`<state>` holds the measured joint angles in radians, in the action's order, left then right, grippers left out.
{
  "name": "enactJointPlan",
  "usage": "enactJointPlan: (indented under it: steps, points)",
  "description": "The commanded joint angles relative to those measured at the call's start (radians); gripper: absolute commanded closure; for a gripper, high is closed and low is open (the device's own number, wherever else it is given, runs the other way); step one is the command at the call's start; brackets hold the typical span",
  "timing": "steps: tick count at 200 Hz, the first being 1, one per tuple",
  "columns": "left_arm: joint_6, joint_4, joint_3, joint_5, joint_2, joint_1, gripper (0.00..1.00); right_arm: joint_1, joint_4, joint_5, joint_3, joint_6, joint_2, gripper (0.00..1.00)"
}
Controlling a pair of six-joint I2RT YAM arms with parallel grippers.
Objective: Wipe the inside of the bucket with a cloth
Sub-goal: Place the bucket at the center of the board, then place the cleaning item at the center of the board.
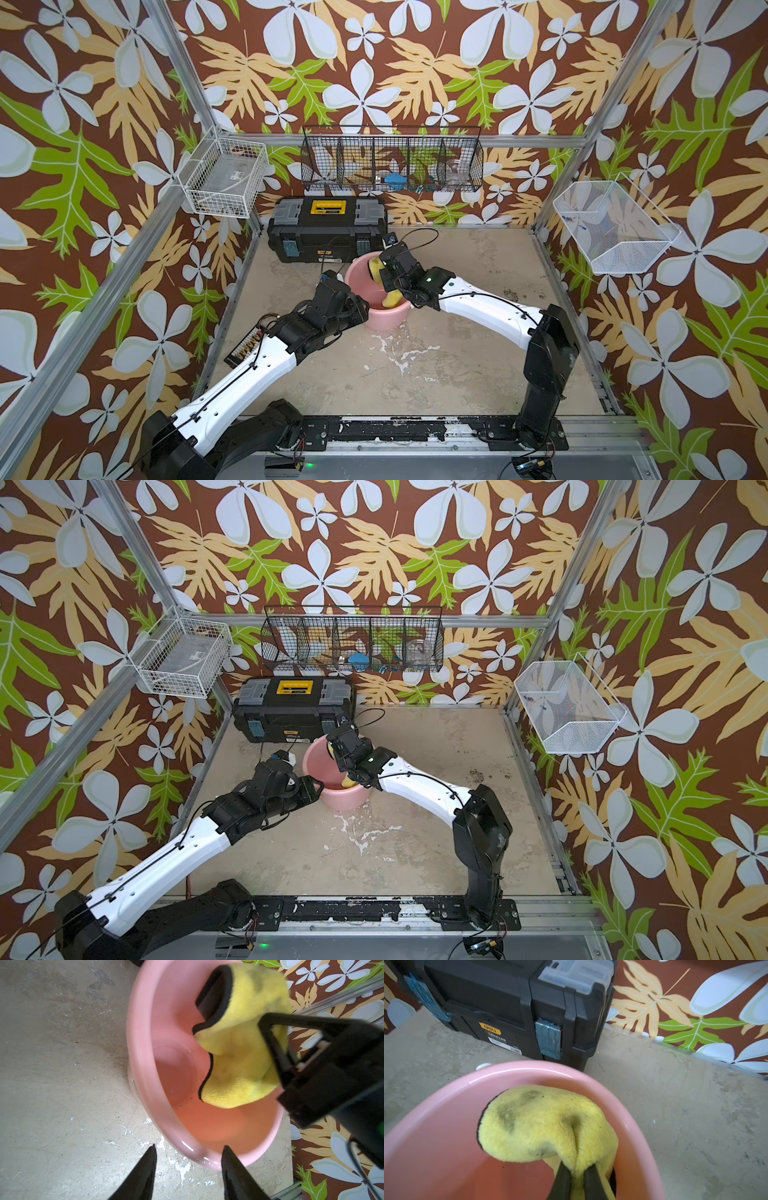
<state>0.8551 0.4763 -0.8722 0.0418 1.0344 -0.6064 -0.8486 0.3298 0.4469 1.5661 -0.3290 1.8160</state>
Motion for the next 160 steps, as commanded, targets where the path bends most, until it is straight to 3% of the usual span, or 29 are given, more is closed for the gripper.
enactJointPlan:
  steps: [1, 11, 22, 41, 100, 141, 160]
  points:
    - [-0.025, 0.000, 0.002, 0.029, -0.014, 0.005, 0.42, 0.001, -0.074, 0.075, 0.012, 0.029, -0.042, 1.00]
    - [-0.028, -0.001, 0.000, 0.033, -0.021, 0.005, 0.38, 0.001, -0.065, 0.082, 0.024, 0.039, -0.058, 1.00]
    - [-0.044, -0.006, -0.007, 0.030, -0.027, 0.006, 0.21, 0.001, -0.063, 0.084, 0.030, 0.046, -0.082, 1.00]
    - [-0.062, 0.004, -0.027, 0.054, -0.037, 0.005, 0.01, 0.006, -0.052, 0.089, 0.037, 0.052, -0.128, 1.00]
    - [-0.163, -0.010, -0.082, 0.265, -0.106, 0.005, 0.00, 0.062, -0.032, 0.165, -0.072, 0.102, -0.408, 1.00]
    - [-0.276, -0.097, -0.053, 0.451, -0.139, 0.008, 0.00, 0.256, 0.079, 0.163, -0.280, 0.063, -0.608, 1.00]
    - [-0.343, -0.185, -0.003, 0.519, -0.178, 0.011, 0.00, 0.384, 0.111, 0.074, -0.404, 0.045, -0.675, 1.00]
